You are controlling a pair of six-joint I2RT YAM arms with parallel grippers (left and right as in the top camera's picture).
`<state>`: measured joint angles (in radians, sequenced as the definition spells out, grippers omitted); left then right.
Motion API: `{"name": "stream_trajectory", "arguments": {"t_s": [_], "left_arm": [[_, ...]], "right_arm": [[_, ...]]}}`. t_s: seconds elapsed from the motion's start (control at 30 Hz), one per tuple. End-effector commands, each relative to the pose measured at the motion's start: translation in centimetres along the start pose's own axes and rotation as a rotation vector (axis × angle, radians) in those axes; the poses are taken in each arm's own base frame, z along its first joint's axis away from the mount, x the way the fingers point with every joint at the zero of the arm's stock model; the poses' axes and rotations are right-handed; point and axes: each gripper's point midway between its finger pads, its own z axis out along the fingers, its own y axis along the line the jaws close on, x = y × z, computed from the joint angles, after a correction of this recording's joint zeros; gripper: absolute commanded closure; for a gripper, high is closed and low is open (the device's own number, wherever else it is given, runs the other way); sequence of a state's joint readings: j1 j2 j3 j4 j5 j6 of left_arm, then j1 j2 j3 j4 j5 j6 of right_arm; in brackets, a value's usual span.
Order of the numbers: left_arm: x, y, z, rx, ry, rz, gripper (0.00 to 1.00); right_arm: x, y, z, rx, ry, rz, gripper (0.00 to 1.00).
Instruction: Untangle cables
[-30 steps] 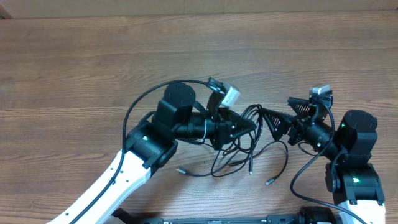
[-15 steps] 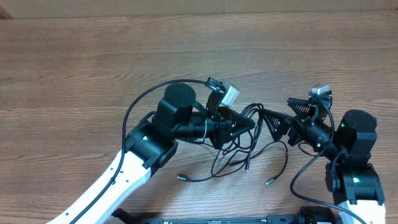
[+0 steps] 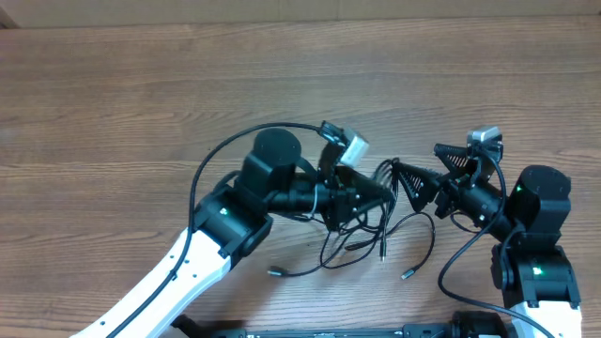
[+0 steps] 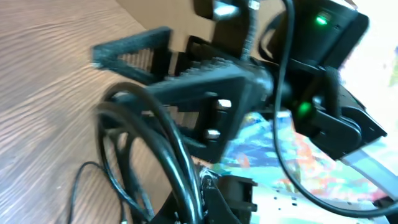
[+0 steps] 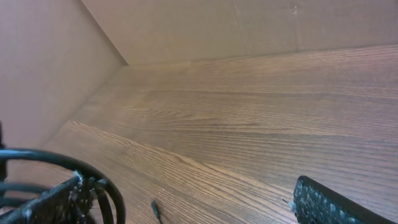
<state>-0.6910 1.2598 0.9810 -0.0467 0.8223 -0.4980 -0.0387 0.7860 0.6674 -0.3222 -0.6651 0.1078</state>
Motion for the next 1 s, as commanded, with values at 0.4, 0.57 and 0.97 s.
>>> {"name": "stream_trajectory", "arguments": {"t_s": [0.4, 0.57, 0.97], "left_arm": [[1.3, -5.9, 0.8, 0.232, 0.071, 0.144, 0.96], [0.9, -7.5, -0.4, 0.331, 0.055, 0.292, 0.96], [-3.2, -4.6, -5.1, 0.201, -0.081, 0.325, 0.96]], "right_arm": [[1.0, -4.7, 1.0, 0.204, 0.043, 0.054, 0.0], [3.0, -8.5, -0.1, 0.432, 0.088, 0.173, 0.0], [6.5, -6.2, 0.0, 0.314, 0.238, 0.214, 0.0]]}}
